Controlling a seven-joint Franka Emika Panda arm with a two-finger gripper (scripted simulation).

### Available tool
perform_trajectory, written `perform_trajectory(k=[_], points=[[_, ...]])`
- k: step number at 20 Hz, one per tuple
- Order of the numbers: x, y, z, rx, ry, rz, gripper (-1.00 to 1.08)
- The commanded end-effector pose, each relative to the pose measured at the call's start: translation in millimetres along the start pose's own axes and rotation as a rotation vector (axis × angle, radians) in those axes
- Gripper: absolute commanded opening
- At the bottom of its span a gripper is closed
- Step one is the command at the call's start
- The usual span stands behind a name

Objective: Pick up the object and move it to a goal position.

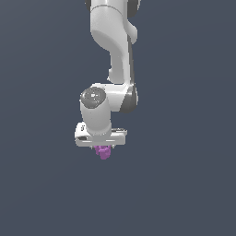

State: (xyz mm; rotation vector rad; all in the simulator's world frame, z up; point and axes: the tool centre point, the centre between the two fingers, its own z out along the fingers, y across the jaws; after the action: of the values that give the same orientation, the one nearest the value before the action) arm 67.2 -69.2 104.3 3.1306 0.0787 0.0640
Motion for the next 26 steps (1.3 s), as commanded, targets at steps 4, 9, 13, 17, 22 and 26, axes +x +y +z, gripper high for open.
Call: perform_trajectory(k=[4, 9, 13, 17, 22, 26], points=[[3, -24, -32, -0.010, 0.038, 0.073, -1.00], [6, -49, -64, -0.021, 0.078, 0.151, -1.00], [9, -68, -89, -0.030, 0.108, 0.210, -1.00], [13, -86, -113, -0.039, 0.136, 0.267, -1.00], [18, -109, -142, -0.050, 0.171, 0.336, -1.00], [22, -126, -164, -0.059, 0.199, 0.391, -1.00]])
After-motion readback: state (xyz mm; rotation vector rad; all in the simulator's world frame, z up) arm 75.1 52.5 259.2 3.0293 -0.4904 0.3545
